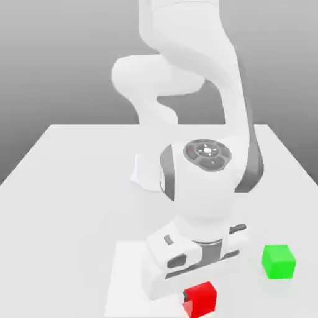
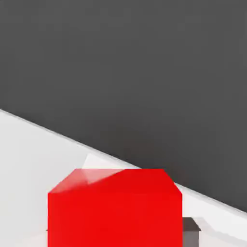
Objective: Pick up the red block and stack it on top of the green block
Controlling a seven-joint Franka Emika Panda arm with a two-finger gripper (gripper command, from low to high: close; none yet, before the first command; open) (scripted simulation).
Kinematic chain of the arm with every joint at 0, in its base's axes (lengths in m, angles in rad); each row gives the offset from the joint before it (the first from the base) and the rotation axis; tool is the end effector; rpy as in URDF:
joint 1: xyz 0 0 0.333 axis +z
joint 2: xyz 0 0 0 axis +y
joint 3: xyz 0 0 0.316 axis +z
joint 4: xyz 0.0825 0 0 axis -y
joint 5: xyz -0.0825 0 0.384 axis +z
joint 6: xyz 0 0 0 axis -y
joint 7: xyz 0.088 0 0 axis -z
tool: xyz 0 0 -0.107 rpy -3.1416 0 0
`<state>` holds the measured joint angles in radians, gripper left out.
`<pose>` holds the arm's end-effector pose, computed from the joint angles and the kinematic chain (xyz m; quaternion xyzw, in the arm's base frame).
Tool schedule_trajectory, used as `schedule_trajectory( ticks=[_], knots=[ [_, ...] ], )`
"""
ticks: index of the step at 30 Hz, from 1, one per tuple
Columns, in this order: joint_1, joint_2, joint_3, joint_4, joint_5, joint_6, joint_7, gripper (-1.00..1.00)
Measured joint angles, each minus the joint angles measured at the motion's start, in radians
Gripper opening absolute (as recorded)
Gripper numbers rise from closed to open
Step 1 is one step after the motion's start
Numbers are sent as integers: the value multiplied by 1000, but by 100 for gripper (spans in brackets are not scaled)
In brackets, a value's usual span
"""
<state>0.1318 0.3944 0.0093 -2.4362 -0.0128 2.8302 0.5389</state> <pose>0.4767 0.0687 0.1457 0.9814 -0.1920 -0.0001 0.0002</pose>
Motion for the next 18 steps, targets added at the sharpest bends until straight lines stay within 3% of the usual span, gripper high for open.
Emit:
schedule_trajectory(
  ticks=[6, 12, 17, 18],
  knots=[
    [0, -164, 14, -28, 4, -136, -5, -100],
    [182, -298, 199, -99, -16, -202, -44, -100],
    [242, -171, 194, -104, -107, -74, 10, -100],
    [247, -151, 187, -103, -119, -56, 19, 100]
  ],
)
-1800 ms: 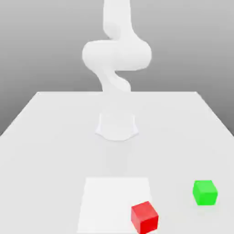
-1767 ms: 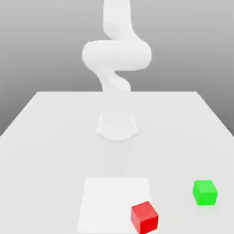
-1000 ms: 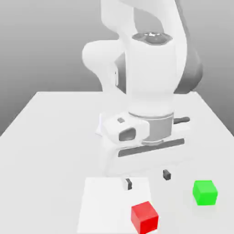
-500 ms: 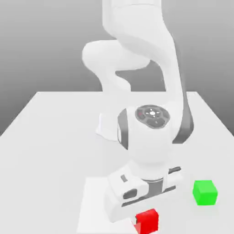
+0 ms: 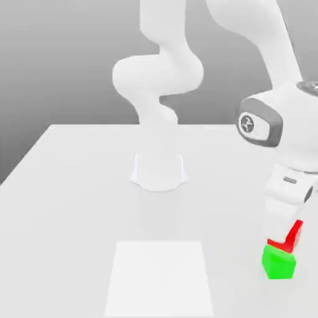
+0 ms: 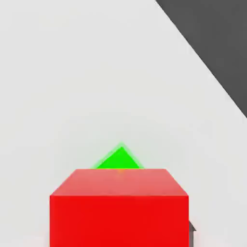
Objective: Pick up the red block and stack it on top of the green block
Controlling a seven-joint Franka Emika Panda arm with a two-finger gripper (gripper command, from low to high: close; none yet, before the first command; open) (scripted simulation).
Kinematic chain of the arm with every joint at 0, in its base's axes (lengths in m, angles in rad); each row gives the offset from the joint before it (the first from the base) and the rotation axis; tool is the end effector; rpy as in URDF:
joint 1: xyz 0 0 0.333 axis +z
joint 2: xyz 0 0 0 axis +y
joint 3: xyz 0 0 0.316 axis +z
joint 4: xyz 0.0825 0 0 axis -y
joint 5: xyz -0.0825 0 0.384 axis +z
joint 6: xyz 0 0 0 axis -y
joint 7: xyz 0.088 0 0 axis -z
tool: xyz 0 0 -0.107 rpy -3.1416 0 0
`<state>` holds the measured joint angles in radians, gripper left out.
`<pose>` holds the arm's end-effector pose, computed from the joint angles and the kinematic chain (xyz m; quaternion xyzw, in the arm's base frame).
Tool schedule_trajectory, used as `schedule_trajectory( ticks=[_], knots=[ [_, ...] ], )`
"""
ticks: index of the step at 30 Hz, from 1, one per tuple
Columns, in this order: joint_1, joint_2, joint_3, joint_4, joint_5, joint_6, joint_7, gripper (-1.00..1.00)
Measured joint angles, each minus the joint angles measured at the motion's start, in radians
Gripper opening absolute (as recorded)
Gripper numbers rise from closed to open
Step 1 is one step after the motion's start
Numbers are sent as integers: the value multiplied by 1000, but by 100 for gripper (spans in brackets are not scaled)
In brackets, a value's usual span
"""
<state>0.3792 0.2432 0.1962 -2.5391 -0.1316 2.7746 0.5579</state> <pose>0.3770 0.2567 0.1840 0.9977 0.0674 -0.0001 0.0001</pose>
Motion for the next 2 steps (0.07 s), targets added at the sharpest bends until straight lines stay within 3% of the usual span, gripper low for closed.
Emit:
schedule_trajectory(
  ticks=[2],
  knots=[
    [0, 0, 0, 0, 0, 0, 0, 100]
  ],
)
